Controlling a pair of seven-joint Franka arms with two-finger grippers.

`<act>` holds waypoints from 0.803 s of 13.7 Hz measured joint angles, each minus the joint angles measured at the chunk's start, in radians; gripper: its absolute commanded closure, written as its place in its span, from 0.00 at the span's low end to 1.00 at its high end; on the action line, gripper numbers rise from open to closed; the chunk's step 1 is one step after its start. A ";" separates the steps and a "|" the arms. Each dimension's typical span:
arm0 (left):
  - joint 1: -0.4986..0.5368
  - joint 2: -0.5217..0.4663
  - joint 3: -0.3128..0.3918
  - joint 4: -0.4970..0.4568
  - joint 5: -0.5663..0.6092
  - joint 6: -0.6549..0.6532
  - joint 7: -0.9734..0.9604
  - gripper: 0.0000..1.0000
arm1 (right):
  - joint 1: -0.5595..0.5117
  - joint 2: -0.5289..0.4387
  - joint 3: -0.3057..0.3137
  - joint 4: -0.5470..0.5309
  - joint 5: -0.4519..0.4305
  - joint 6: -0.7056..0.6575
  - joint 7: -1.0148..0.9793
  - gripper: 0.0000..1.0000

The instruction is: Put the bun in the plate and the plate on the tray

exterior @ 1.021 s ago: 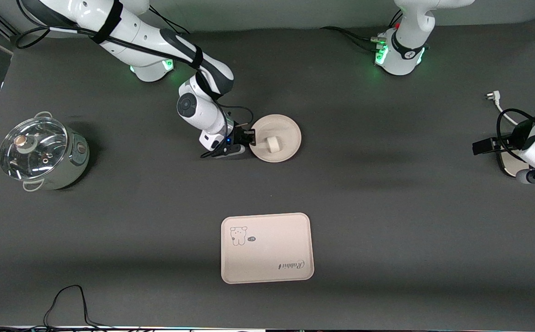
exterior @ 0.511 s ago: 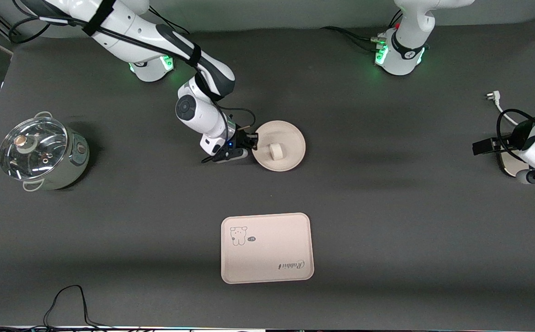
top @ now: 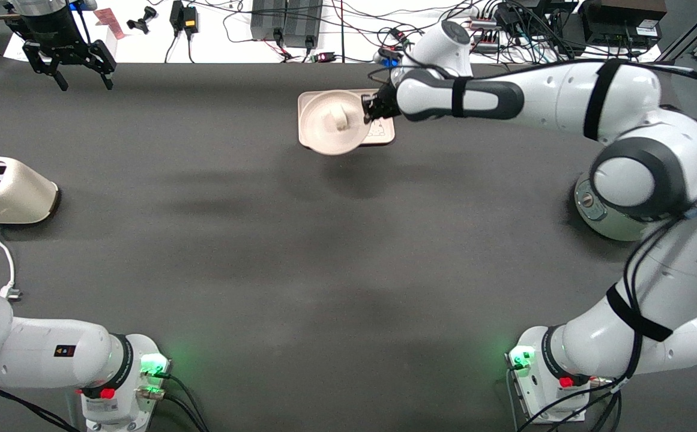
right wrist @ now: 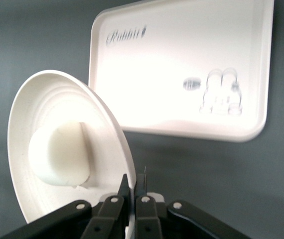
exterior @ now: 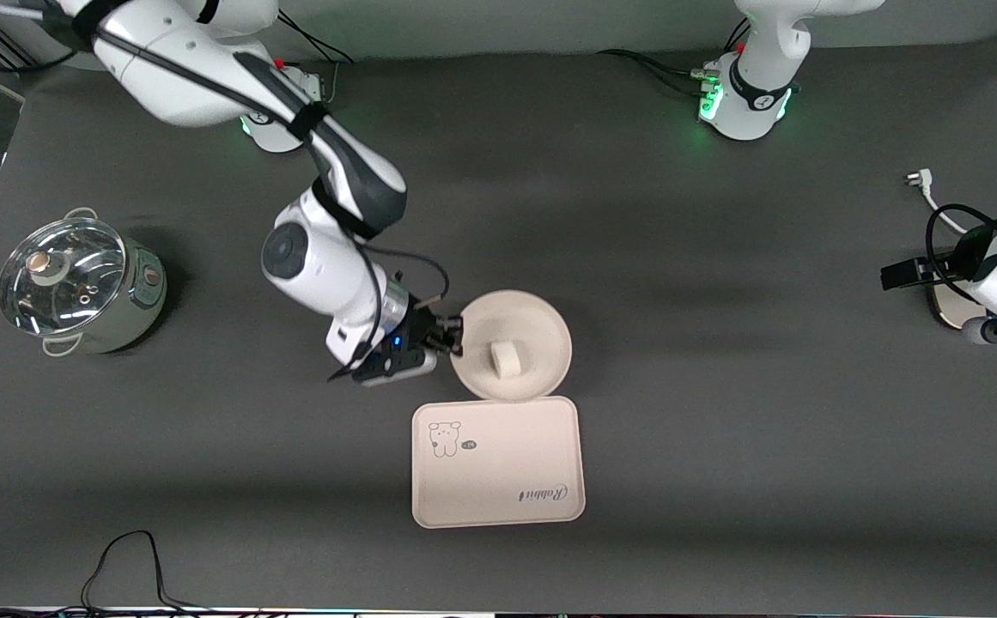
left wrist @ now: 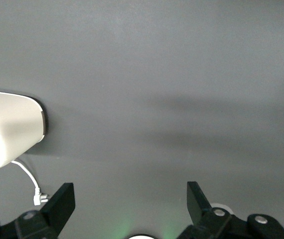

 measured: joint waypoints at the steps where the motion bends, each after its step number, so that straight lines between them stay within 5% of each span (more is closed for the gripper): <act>1: 0.000 0.001 0.000 0.000 0.000 0.000 0.000 0.00 | 0.001 0.095 -0.001 0.096 -0.020 -0.009 0.000 1.00; 6: 0.000 0.002 0.000 0.001 0.000 0.000 0.000 0.00 | 0.020 0.487 -0.003 0.469 -0.129 0.001 0.000 1.00; 7: 0.000 0.003 0.000 0.001 0.000 0.000 0.000 0.00 | 0.031 0.528 -0.002 0.510 -0.131 0.016 0.000 0.10; 8: 0.000 0.003 0.000 0.001 0.000 0.000 0.001 0.00 | 0.037 0.546 0.002 0.537 -0.131 0.018 0.000 0.00; 11: 0.000 0.003 0.000 0.001 0.000 0.000 0.001 0.00 | 0.045 0.545 0.003 0.570 -0.146 0.014 0.000 0.00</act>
